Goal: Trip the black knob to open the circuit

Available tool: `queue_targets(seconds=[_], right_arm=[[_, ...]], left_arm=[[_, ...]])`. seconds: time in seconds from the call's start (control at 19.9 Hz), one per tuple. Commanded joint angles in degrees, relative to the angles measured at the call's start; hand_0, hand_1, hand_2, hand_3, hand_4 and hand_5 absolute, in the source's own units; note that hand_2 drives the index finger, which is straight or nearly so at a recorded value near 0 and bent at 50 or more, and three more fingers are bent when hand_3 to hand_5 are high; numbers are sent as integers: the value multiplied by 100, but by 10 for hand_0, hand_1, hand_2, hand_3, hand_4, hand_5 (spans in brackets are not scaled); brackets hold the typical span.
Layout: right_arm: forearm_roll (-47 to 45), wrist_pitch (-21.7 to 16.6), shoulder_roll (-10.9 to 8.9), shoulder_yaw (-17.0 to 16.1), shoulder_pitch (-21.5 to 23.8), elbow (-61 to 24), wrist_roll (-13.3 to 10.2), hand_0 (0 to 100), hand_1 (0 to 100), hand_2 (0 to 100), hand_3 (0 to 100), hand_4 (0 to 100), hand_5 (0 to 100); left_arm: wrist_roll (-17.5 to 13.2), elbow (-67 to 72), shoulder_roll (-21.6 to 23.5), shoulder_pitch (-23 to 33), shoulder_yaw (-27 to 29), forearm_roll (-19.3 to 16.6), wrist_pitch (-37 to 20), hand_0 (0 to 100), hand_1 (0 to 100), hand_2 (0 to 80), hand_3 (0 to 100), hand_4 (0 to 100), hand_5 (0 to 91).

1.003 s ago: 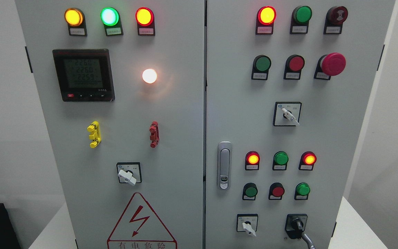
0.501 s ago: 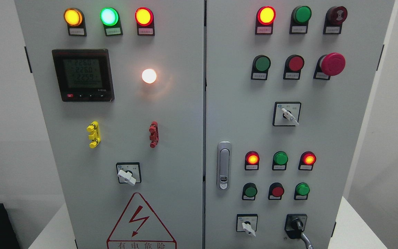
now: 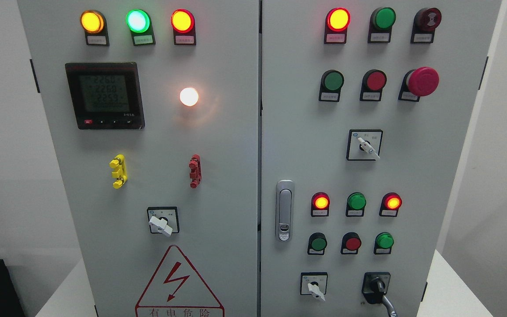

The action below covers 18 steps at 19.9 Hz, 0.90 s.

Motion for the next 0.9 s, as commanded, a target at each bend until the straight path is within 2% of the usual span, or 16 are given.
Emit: queue_targets(seconds=[0.0, 0.85], right_arm=[[4, -56, -16, 143, -109, -126, 23, 561, 748, 0, 1000, 1000, 939], [4, -65, -77, 363, -162, -161, -13, 563, 750, 0, 1000, 1000, 940]], left_arm=[[2, 6, -5, -2, 5, 14, 7, 120, 389, 0, 0, 0, 0], [2, 6, -5, -2, 5, 14, 7, 120, 389, 0, 0, 0, 0]])
